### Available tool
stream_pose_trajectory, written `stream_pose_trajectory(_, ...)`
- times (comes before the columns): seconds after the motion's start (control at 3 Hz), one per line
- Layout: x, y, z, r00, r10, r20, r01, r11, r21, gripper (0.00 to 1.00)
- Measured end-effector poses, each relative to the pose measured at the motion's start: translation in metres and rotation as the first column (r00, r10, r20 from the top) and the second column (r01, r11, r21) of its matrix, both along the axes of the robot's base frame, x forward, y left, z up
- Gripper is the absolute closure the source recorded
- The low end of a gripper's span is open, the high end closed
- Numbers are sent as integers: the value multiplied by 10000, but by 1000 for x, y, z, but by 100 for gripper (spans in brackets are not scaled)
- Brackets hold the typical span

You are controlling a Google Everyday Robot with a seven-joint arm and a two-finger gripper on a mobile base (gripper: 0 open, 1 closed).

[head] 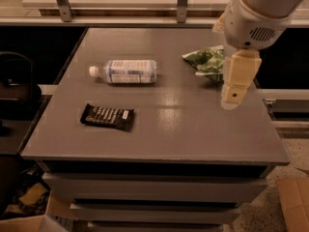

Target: Place blue plastic bottle upright

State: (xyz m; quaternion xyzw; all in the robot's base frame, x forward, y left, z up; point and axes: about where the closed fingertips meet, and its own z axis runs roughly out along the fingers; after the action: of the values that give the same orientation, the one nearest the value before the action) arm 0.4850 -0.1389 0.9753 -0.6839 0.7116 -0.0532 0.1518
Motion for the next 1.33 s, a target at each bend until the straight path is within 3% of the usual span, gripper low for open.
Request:
stream_pose_trajectory(0.33,21,62,1,9935,1102,297,-1091,9934,-357,0)
stream_pose_trajectory(0.67,21,62,1,9935,1102,299,-1091,9934,-356,0)
stream_pose_trajectory(1.0,30,78,-2,9904,1358,258,-1353,9906,-216,0)
stream_pose_trajectory(1.33,49,109,-8,9840,1780,37,-1780,9840,-80,0)
